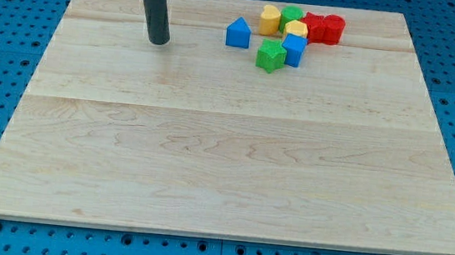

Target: Place the blue triangle at the left side of the green star

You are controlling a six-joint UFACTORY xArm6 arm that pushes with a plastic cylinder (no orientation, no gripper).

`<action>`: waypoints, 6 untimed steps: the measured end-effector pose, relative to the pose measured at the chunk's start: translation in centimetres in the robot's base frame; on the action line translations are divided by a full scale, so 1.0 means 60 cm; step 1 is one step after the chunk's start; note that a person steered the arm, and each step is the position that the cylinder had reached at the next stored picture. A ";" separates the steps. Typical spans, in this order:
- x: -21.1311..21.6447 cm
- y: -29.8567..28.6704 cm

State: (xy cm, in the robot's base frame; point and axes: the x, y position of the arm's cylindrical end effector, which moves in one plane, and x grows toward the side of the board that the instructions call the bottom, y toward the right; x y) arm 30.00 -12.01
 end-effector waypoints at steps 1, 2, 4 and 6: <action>-0.054 0.036; -0.120 0.109; -0.096 0.223; 0.002 0.114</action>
